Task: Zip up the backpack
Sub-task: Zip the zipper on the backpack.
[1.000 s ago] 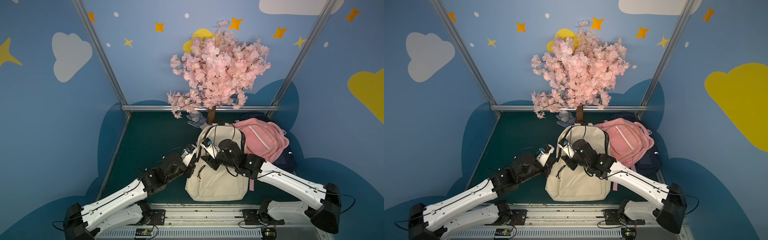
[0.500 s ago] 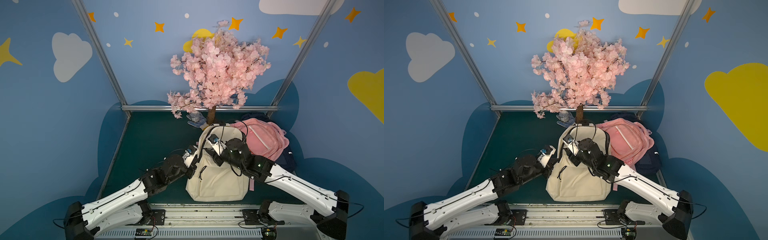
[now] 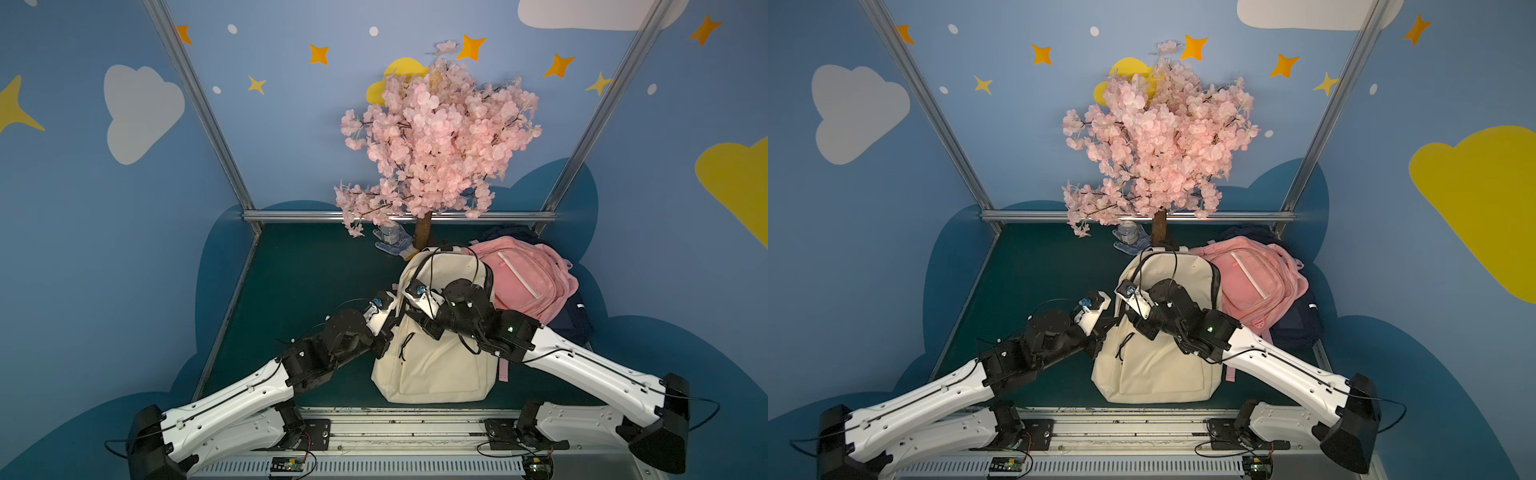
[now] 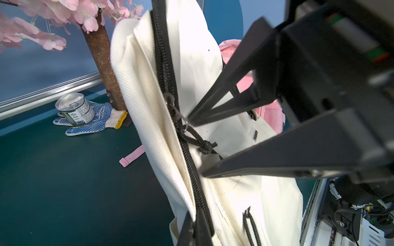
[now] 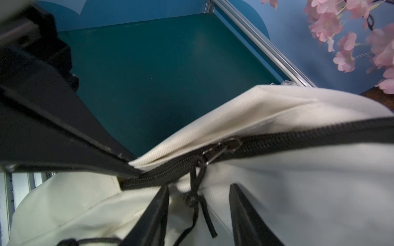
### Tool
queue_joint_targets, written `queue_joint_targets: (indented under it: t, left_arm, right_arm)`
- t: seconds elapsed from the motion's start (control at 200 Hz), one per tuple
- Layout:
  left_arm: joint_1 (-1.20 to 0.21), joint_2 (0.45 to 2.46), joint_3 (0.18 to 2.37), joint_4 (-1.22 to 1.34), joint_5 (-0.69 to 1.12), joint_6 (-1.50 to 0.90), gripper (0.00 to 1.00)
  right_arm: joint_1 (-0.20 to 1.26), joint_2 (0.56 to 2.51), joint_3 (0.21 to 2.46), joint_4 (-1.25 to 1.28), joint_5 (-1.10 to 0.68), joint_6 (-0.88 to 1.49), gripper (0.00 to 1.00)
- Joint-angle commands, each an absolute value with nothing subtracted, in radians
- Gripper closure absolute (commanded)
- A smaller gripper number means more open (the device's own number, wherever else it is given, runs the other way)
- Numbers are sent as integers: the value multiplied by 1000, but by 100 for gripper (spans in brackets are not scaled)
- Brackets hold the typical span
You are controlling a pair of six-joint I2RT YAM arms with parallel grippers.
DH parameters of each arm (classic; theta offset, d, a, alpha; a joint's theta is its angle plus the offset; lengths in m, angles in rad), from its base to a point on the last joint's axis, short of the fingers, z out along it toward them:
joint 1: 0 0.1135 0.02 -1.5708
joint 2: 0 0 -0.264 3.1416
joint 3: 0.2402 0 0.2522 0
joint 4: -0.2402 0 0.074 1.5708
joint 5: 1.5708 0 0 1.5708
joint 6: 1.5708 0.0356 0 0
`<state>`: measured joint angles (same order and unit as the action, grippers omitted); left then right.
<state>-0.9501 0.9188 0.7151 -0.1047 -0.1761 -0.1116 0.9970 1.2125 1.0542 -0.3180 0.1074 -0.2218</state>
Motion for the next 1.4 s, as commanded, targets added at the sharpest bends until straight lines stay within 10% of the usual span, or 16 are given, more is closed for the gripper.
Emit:
queue_joint_targets:
  t: [0.0, 0.135, 0.791, 1.392]
  left_arm:
    - [-959, 892, 716, -50, -115, -97, 98]
    - [-961, 885, 705, -49, -122, -96, 98]
    - [-962, 881, 634, -52, -139, -131, 98]
    - [-960, 792, 568, -119, -194, -116, 97]
  right_arm:
    - [1002, 1258, 1104, -309, 125, -222, 73]
    - [1005, 1262, 1113, -311, 164, -218, 100]
    - [952, 1283, 1399, -298, 474, -156, 100]
    - [797, 1227, 1480, -411, 352, -53, 100]
